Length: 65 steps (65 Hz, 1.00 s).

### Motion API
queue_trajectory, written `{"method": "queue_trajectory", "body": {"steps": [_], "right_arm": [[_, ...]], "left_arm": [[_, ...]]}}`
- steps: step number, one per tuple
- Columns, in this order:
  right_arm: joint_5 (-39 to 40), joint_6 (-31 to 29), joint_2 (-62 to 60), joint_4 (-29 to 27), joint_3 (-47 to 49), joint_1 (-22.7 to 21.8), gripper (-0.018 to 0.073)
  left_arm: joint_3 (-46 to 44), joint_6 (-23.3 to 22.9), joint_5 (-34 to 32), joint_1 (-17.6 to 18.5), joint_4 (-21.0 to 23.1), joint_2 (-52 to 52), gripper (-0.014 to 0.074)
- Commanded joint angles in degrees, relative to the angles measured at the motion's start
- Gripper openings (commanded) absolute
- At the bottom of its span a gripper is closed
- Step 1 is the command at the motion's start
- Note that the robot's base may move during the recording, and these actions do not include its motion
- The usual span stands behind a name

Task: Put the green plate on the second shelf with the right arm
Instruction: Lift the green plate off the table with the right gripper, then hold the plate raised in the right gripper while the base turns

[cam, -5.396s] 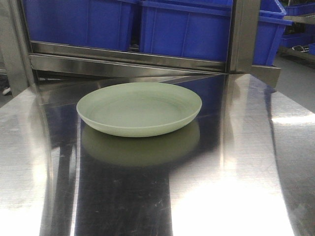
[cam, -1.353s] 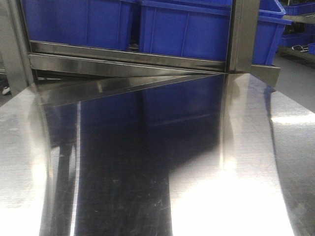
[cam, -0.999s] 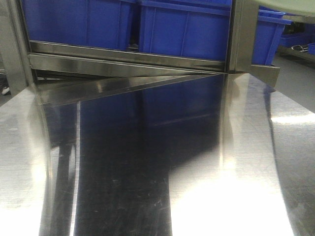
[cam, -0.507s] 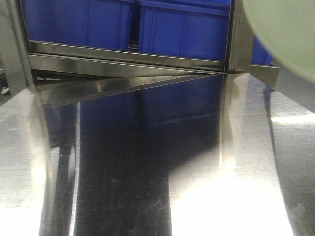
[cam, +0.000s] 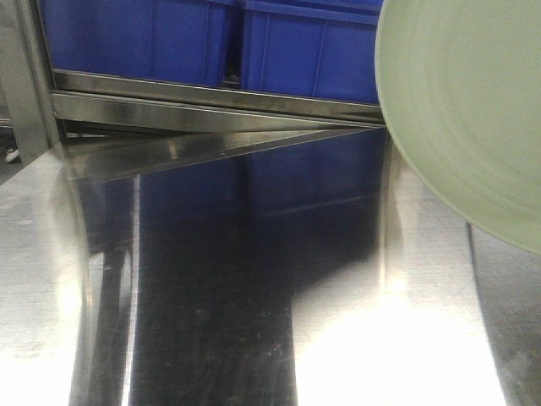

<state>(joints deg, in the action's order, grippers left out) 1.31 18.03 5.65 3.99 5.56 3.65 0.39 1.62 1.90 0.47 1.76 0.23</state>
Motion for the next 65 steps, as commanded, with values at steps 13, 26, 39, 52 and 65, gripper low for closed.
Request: {"method": "queue_trajectory", "body": {"steps": [13, 26, 39, 52, 65], "right_arm": [[10.92, -14.85, -3.26, -10.26, 1.42, -0.14, 0.0053], [12.44, -15.35, -3.66, -10.80, 1.42, -0.14, 0.0053], [12.40, -15.35, -3.61, -10.96, 1.42, -0.14, 0.0053], [12.35, -15.35, -3.61, -10.96, 1.42, -0.14, 0.0053], [12.35, -15.35, -3.61, -10.96, 1.42, -0.14, 0.0053]], "left_arm": [[2.27, -0.12, -5.27, 0.39, 0.18, 1.00, 0.0130], [2.27, -0.12, -5.27, 0.39, 0.18, 1.00, 0.0130], [2.27, -0.12, -5.27, 0.39, 0.18, 1.00, 0.0130], [2.27, -0.12, -5.27, 0.39, 0.18, 1.00, 0.0130], [2.27, -0.12, -5.27, 0.39, 0.18, 1.00, 0.0130]]}}
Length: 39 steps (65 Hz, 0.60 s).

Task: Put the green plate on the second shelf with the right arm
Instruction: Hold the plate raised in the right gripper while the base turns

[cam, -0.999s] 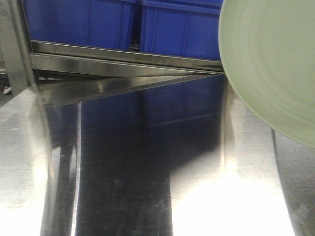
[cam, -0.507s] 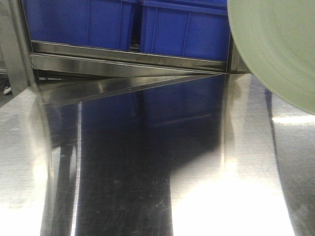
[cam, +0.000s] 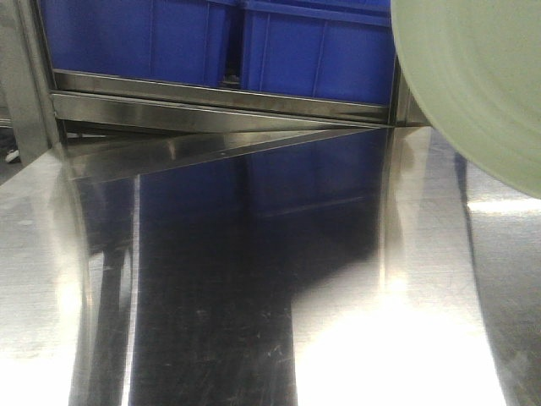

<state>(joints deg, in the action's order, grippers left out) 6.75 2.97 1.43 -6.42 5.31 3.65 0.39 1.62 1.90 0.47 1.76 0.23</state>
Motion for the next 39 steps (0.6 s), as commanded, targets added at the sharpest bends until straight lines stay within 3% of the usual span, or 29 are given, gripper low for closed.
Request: {"method": "queue_trajectory", "body": {"steps": [1, 39], "right_arm": [[6.90, -0.29, 0.61, -0.56, 1.67, -0.14, 0.0053], [6.90, -0.29, 0.61, -0.56, 1.67, -0.14, 0.0053]], "left_arm": [[2.27, -0.12, -5.27, 0.39, 0.18, 1.00, 0.0130], [2.27, -0.12, -5.27, 0.39, 0.18, 1.00, 0.0130]]}}
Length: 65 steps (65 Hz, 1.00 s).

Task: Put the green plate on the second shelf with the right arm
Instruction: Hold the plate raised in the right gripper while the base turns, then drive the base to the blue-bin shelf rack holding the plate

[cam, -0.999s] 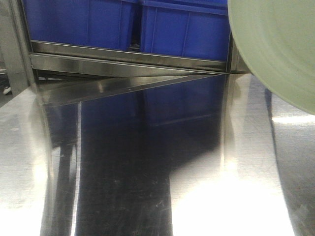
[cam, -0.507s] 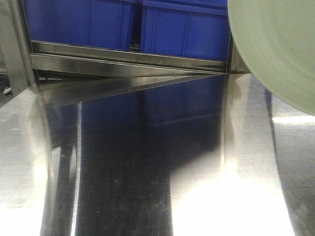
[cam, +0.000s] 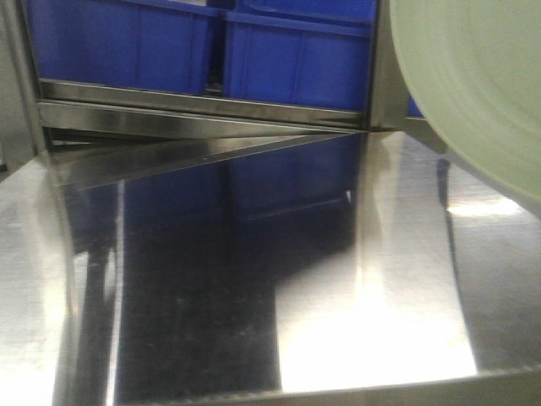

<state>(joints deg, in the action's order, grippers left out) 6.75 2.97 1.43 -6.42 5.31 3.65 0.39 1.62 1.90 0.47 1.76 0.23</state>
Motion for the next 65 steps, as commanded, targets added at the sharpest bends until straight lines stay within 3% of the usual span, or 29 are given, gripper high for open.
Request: {"method": "queue_trajectory", "body": {"steps": [1, 65], "right_arm": [[6.90, -0.29, 0.61, -0.56, 1.67, -0.14, 0.0053], [6.90, -0.29, 0.61, -0.56, 1.67, -0.14, 0.0053]], "left_arm": [[2.27, -0.12, -5.27, 0.39, 0.18, 1.00, 0.0130], [2.27, -0.12, -5.27, 0.18, 0.18, 1.00, 0.0130]]}}
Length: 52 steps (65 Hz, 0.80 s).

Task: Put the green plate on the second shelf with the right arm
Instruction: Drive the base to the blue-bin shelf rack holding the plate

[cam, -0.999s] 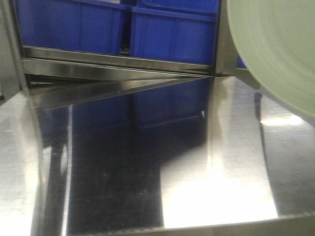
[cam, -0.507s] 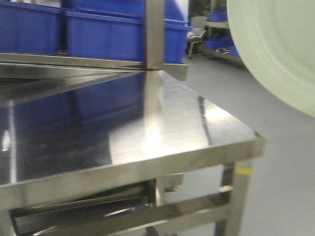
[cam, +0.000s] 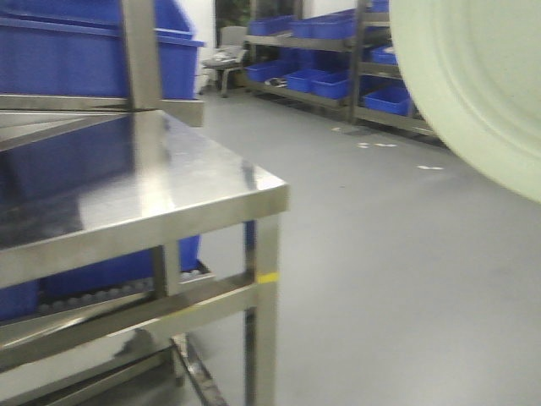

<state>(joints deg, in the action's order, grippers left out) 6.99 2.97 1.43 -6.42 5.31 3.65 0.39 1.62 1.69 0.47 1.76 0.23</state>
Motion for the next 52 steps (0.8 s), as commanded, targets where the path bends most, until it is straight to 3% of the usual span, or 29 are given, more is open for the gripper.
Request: {"method": "queue_trajectory", "body": {"steps": [1, 52], "right_arm": [[6.66, -0.29, 0.61, -0.56, 1.67, -0.14, 0.0053], [6.66, -0.29, 0.61, -0.56, 1.67, -0.14, 0.0053]], "left_arm": [[2.27, -0.12, -5.06, 0.18, 0.18, 1.00, 0.0130], [2.27, -0.12, -5.06, 0.18, 0.18, 1.00, 0.0130]]}}
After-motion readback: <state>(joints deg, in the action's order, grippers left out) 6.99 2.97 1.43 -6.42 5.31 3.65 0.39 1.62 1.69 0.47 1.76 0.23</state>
